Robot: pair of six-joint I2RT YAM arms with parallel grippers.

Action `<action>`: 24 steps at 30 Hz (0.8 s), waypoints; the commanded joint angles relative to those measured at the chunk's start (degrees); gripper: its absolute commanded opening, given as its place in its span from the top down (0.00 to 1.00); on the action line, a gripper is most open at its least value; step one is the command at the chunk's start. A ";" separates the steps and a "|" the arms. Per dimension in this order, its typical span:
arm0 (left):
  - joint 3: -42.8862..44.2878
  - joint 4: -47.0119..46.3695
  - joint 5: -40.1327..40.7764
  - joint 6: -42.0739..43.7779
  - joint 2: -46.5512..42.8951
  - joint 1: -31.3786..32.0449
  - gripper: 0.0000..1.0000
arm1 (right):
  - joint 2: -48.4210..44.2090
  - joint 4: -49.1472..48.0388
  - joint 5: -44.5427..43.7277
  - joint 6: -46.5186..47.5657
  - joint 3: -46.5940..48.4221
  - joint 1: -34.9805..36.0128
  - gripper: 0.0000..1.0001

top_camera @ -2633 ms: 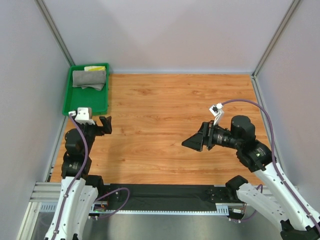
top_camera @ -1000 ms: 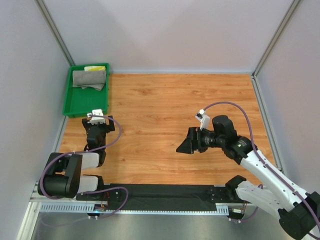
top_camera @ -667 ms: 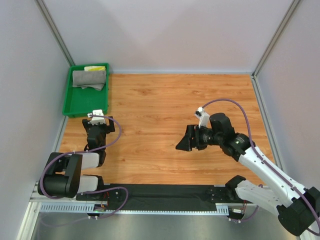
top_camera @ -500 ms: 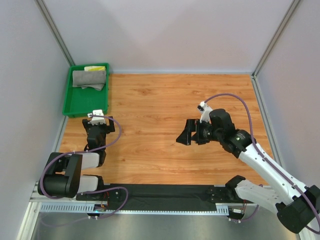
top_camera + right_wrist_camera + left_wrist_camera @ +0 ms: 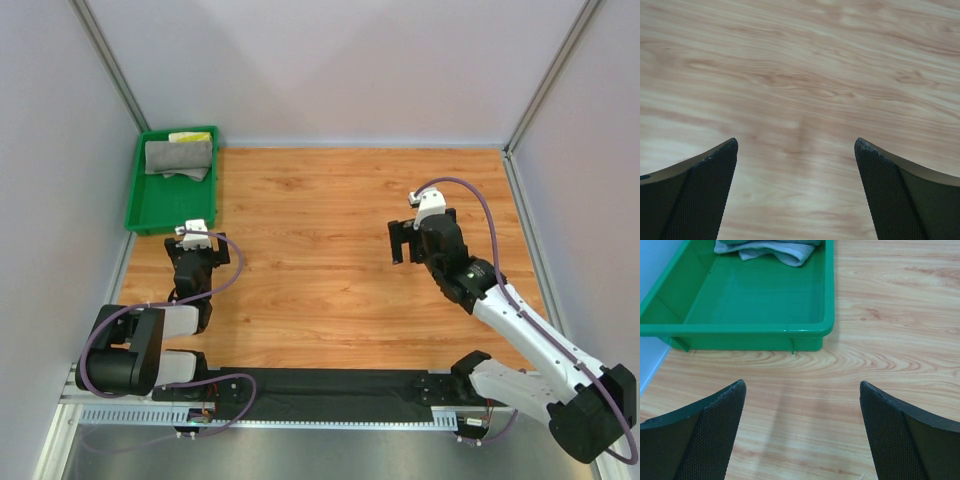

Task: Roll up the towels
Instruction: Place the rolled towel into the container

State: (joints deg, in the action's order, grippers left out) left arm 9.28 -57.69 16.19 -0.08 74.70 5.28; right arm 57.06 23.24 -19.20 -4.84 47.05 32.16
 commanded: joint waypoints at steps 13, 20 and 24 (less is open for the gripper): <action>0.83 -1.90 -0.36 0.69 -0.25 0.35 0.00 | 17.99 -32.97 -3.48 -0.16 -16.81 -24.69 0.00; 0.83 -1.90 -0.36 0.69 -0.34 0.35 0.00 | 19.85 -49.58 3.54 2.03 -19.44 -26.87 0.00; 0.83 -1.81 -0.36 0.69 -0.25 0.26 0.01 | 20.19 -65.96 8.46 3.61 -25.49 -28.90 0.00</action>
State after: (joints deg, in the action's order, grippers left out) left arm 9.28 -57.69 16.19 -0.08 74.70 5.28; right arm 77.91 -21.30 -15.70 -2.02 26.04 4.84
